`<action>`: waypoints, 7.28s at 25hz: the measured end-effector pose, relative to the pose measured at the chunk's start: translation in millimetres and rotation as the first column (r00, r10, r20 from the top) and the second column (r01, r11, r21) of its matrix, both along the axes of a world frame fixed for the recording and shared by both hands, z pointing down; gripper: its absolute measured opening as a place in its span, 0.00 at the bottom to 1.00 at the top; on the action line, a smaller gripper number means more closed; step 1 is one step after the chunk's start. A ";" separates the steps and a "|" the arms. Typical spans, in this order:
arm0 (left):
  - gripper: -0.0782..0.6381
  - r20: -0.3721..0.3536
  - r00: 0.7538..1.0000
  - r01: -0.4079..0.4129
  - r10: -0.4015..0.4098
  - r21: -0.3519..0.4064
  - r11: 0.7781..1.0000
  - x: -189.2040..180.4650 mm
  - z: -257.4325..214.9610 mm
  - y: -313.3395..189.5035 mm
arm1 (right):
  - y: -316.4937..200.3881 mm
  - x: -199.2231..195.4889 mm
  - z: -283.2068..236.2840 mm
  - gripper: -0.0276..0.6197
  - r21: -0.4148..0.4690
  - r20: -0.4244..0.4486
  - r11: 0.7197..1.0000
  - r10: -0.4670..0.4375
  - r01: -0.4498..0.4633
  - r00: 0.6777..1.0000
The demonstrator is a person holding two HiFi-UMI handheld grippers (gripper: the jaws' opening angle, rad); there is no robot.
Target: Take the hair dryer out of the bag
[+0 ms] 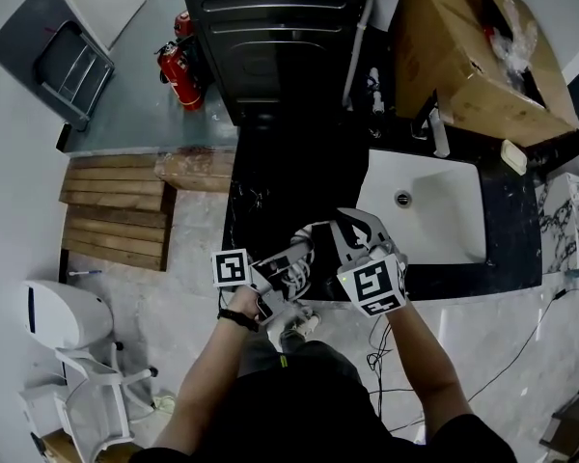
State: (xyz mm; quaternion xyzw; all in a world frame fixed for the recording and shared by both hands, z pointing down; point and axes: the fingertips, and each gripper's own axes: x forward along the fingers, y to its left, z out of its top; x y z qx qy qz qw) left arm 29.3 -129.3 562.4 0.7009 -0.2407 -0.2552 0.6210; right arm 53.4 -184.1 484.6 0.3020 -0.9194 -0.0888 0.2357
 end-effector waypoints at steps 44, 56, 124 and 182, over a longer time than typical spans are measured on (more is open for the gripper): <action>0.43 -0.140 0.979 -0.076 0.147 0.419 0.905 17.4 -112.5 47.7 | -2.4 22.6 0.0 0.07 -0.001 -0.008 0.996 0.094 -0.095 0.995; 0.43 -0.065 0.980 -0.143 0.188 0.428 0.892 25.7 -110.5 29.7 | 19.6 29.3 7.6 0.07 -0.056 0.021 0.988 0.143 -0.142 0.989; 0.39 0.350 0.924 -0.145 -0.152 0.690 0.709 -35.5 -149.9 -41.6 | 73.0 81.6 -26.1 0.39 -0.252 0.104 0.925 0.318 -0.284 0.942; 0.39 0.583 0.490 -0.063 -0.648 0.765 0.641 -91.4 -191.3 -84.7 | 14.5 92.2 -123.2 0.06 -0.010 0.314 0.891 0.433 -0.453 0.845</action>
